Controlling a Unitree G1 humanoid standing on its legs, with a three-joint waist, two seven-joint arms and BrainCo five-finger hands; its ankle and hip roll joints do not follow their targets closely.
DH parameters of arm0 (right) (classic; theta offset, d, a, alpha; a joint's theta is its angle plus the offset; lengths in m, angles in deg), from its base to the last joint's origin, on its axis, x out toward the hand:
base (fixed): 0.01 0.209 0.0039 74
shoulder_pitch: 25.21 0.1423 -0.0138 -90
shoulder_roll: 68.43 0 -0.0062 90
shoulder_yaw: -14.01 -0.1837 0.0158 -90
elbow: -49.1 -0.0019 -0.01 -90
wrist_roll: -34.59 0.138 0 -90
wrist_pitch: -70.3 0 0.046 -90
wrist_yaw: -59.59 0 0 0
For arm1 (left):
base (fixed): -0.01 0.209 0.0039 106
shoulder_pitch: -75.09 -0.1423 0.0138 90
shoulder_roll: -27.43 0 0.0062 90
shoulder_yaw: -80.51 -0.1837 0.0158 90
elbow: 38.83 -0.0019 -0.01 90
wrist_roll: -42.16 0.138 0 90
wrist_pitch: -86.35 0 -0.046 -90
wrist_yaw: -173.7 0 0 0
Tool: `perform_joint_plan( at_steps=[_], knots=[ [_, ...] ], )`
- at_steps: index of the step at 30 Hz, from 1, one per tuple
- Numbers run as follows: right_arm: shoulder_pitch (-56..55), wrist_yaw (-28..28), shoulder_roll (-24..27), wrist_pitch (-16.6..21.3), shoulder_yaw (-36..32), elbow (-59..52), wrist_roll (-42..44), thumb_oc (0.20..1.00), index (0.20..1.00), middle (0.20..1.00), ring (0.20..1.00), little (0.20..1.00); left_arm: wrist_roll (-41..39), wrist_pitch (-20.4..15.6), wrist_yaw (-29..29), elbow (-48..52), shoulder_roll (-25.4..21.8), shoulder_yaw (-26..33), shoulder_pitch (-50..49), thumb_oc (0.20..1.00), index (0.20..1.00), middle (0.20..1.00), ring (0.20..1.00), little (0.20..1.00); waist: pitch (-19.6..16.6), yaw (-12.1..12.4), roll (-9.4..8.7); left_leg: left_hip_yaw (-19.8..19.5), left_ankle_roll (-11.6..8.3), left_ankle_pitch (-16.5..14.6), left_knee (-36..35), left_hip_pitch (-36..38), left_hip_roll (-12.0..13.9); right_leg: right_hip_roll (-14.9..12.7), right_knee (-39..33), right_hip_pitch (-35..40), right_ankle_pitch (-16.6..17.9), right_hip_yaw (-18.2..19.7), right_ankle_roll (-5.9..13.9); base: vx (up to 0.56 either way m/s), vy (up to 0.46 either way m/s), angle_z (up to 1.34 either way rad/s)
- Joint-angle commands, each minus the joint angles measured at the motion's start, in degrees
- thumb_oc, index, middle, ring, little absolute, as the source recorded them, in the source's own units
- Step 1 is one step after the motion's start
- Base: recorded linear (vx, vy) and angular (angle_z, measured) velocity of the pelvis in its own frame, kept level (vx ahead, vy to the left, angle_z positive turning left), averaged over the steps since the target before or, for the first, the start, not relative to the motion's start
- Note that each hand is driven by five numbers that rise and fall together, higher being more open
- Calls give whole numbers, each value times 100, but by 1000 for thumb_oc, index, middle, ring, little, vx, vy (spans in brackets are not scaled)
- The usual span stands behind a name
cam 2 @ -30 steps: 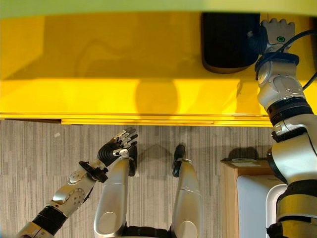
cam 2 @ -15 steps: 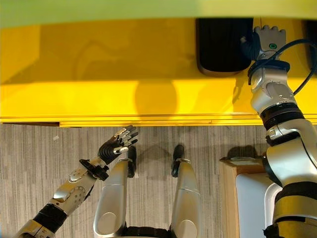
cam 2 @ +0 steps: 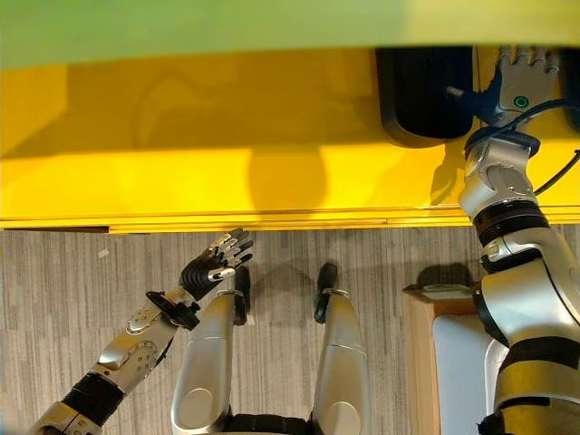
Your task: Move parts from the plastic box to the shelf.
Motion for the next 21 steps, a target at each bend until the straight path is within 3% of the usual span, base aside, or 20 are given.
perform_joint_plan(
  at_steps=[1,13,15,21],
  knots=[
    [-230,-371,216,11,-71,78,-340,1000,1000,1000,1000,1000,-38,-280,5,339,214,-183,-167,1000,1000,1000,1000,1000,-180,7,208,192,260,-204,171,-15,181,24,-152,275,-119,-94,158,0,0,0],
    [-288,-1172,252,1087,-233,-648,-53,1000,1000,1000,1000,1000,-114,-395,-87,199,280,-207,-179,1000,1000,1000,1000,1000,-180,-43,248,241,247,-162,60,111,154,-2,-307,374,-81,-71,182,0,0,0],
    [-306,-1355,207,1548,-382,-1032,137,1000,1000,1000,1000,1000,-142,-405,-46,204,307,-204,-179,1000,1000,1000,1000,1000,-180,-64,264,262,243,-162,31,160,150,-13,-323,398,-80,-57,189,5,31,-5],
    [-419,-1404,86,1809,-764,-2074,510,1000,1000,1000,1000,1000,-181,-366,80,270,373,-189,-176,1000,1000,1000,1000,1000,-180,-130,295,292,231,-173,16,227,138,-26,-303,413,-109,0,193,7,23,-1]
  ],
)
